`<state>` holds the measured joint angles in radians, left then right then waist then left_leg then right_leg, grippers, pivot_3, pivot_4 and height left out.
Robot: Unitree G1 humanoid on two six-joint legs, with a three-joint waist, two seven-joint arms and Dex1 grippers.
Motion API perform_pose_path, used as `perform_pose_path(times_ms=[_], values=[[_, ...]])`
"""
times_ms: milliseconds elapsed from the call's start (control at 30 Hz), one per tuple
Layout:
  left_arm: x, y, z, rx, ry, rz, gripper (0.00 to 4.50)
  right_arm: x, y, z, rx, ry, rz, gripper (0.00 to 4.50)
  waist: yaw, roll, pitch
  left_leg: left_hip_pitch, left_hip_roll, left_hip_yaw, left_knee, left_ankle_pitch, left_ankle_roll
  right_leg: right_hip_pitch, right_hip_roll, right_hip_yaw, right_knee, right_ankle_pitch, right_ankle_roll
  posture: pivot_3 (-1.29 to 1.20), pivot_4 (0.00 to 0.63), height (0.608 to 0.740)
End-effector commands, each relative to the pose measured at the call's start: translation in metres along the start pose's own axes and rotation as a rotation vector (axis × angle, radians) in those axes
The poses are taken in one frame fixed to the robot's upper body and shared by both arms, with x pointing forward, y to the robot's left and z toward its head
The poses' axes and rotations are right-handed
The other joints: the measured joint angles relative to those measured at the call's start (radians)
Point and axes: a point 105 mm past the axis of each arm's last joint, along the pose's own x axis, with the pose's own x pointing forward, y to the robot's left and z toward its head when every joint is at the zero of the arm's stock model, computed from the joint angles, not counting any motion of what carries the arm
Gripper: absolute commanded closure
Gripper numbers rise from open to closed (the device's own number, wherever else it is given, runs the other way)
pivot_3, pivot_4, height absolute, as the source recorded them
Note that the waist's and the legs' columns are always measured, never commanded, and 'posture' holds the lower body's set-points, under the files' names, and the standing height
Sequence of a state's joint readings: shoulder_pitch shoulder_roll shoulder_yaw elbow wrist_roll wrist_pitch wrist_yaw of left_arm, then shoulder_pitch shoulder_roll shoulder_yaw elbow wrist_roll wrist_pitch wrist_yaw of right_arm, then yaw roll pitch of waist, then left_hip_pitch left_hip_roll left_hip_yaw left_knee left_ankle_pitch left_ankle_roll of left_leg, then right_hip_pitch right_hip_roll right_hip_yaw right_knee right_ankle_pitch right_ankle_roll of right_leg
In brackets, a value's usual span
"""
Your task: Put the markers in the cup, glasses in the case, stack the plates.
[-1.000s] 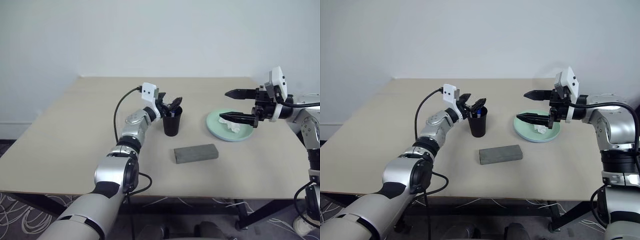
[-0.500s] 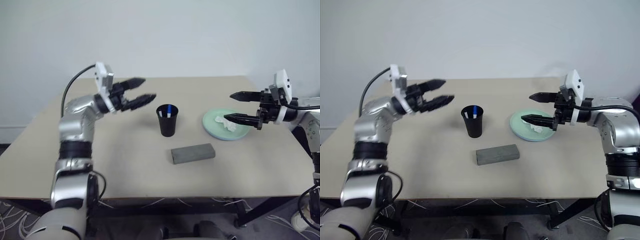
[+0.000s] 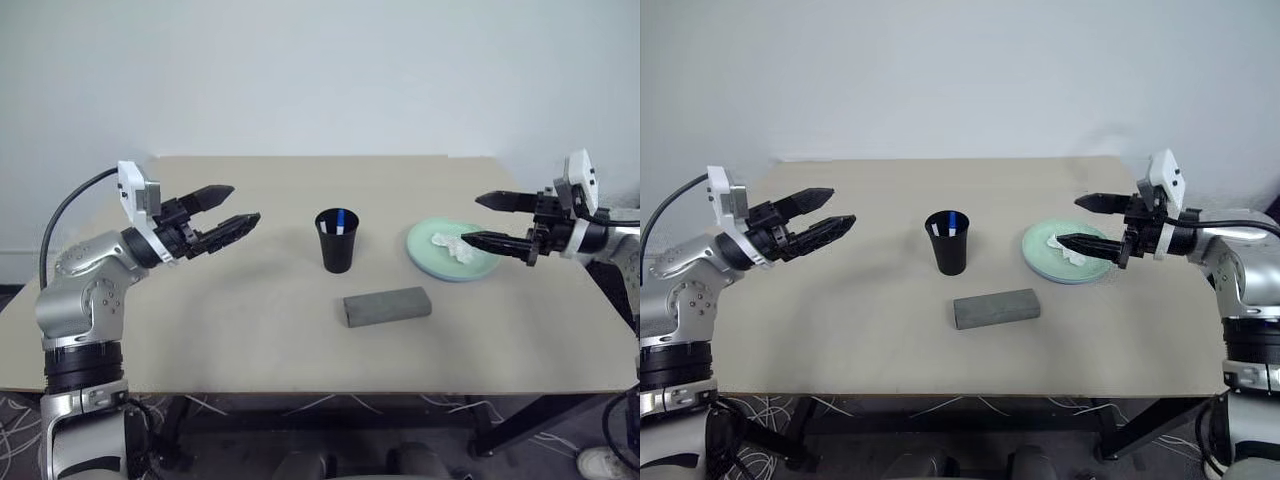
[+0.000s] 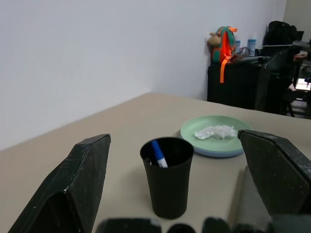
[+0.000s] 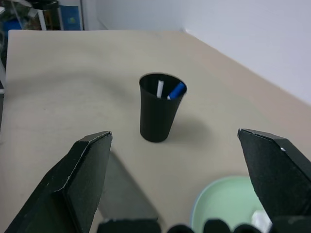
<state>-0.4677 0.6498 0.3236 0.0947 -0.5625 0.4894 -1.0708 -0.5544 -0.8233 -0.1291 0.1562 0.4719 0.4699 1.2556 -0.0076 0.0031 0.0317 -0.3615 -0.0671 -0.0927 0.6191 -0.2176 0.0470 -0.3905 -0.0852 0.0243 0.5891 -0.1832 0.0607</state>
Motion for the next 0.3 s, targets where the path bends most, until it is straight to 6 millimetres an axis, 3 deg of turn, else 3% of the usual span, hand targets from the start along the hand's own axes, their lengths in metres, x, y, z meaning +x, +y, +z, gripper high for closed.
perform_pose_path(times_ms=[33, 300], values=[[-0.003, -0.001, 0.019, 0.062, -0.041, 0.005, 0.04, -0.016, 0.001, 0.013, -0.037, -0.04, -0.056, 0.0, 0.007, 0.0, 0.0, 0.0, 0.0, 0.0, 0.0, 0.0, 0.0, 0.0, 0.0, 0.0, 0.0, 0.0, 0.0, 0.0, 0.0, 0.732], [-0.003, 0.001, 0.014, 0.042, -0.03, 0.027, 0.04, -0.006, 0.008, 0.007, -0.002, -0.08, -0.077, 0.0, 0.011, 0.0, 0.0, 0.002, 0.003, 0.005, -0.002, 0.0, 0.0, 0.0, 0.001, 0.001, 0.0, -0.001, -0.002, 0.0, 0.0, 0.732]])
